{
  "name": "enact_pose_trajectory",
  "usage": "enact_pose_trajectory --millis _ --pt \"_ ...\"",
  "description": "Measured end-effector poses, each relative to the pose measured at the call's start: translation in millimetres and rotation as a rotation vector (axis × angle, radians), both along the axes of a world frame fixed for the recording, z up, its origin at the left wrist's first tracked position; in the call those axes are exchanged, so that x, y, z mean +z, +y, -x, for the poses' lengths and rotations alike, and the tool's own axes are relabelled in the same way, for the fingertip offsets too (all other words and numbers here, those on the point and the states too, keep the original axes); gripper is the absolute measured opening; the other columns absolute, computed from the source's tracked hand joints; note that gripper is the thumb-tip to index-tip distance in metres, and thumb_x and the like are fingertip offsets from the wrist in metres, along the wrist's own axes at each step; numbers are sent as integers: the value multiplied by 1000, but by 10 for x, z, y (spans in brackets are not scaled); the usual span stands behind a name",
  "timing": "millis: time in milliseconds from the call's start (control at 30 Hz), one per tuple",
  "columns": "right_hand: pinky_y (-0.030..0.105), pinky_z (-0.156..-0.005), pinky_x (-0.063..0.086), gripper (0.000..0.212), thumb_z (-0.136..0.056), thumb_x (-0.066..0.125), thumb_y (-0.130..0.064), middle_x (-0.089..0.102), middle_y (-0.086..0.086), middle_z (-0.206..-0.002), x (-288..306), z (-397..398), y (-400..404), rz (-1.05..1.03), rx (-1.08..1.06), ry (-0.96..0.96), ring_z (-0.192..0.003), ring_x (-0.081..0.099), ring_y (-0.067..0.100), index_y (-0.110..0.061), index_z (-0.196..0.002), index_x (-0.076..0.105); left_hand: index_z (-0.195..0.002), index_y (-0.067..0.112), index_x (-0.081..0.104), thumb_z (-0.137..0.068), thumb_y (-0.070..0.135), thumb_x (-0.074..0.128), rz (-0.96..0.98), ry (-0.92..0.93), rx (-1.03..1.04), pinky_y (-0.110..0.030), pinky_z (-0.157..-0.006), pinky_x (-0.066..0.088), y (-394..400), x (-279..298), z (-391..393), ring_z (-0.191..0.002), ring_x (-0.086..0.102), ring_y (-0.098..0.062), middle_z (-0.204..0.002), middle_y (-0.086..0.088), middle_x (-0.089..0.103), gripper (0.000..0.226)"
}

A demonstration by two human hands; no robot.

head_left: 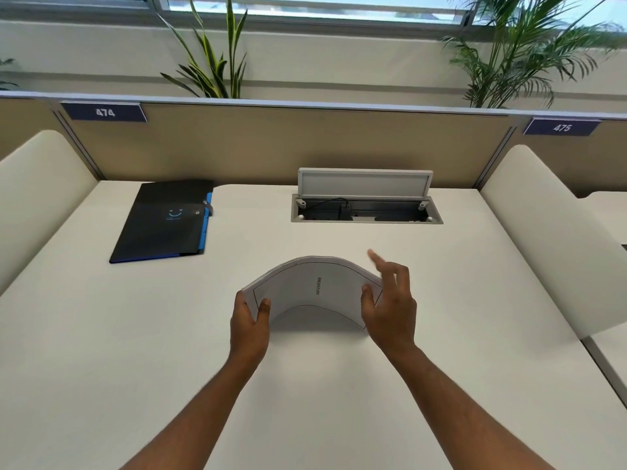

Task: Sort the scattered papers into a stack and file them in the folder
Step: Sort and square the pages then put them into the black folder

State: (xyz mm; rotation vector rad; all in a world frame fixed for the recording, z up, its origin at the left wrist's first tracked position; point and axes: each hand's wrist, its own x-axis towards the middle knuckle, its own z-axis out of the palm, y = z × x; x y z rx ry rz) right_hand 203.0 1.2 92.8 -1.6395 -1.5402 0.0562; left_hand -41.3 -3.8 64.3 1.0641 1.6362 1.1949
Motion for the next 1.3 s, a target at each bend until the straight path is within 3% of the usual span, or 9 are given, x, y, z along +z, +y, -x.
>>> enact_pose_trajectory --millis 167,267,367,467,533,667,800,967,1300 --pt "37 -90 58 61 -82 86 -19 67 -14 -123 -176 -115 -32 301 55 663 -105 69 11 -39 -131 56 -143 15 43 -101 26 53 -10 17 3 -44 -105 48 7 -28 -4 -121 57 -25 -131 -7 59 45" --pt "46 -94 58 33 -87 81 -16 75 -6 -109 -295 -75 -43 461 139 673 -104 71 18 -38 -107 67 -142 16 46 -101 27 52 -19 23 -11 -44 -102 50 11 -27 -52 -119 58 -25 -128 -6 61 42" --pt "43 -78 58 11 -92 75 -18 73 -6 -84 -345 17 -17 451 67 656 -79 66 16 -26 -87 69 -144 15 43 -102 28 50 -20 22 -15 -43 -105 49 30 -19 -123 -120 57 -24 -130 -6 60 44" --pt "31 -60 42 28 -93 74 -20 52 -11 -60 -374 82 -18 352 9 630 -59 42 11 -8 -72 59 -136 18 48 -103 28 49 -61 29 0 -32 -98 51 24 -20 -182 -110 61 -12 -120 0 64 34" --pt "28 -56 39 32 -93 75 -21 48 -14 -55 -400 124 -63 336 -25 643 -55 40 7 -16 -67 56 -117 27 52 -103 26 50 -90 76 -14 -14 -79 50 -18 -37 -214 -93 62 5 -103 12 65 14" --pt "31 -64 51 16 -93 75 -18 68 -7 -72 -475 175 -170 377 -52 725 -67 61 15 -23 -80 66 -101 36 49 -103 24 50 -86 92 -29 -7 -62 48 -106 -95 -238 -75 61 6 -91 12 63 12" --pt "26 -60 48 24 -92 75 -19 63 -14 -62 -475 153 -153 325 -71 711 -59 53 6 -26 -73 63 -101 33 47 -102 25 51 -107 98 -15 -7 -63 48 -119 -120 -243 -81 61 6 -90 17 63 9" --pt "33 -65 50 13 -91 75 -18 67 1 -74 -505 66 -153 473 -40 734 -68 58 18 -17 -81 68 -104 30 44 -102 22 50 -55 106 -22 -8 -57 47 -123 -184 -233 -71 58 10 -90 16 58 10" --pt "35 -71 54 15 -92 76 -18 74 3 -84 -580 40 -191 449 -143 861 -78 66 21 -22 -79 67 -119 36 41 -102 18 50 -37 90 -20 2 -68 42 -135 -170 -226 -93 57 15 -105 29 55 26"
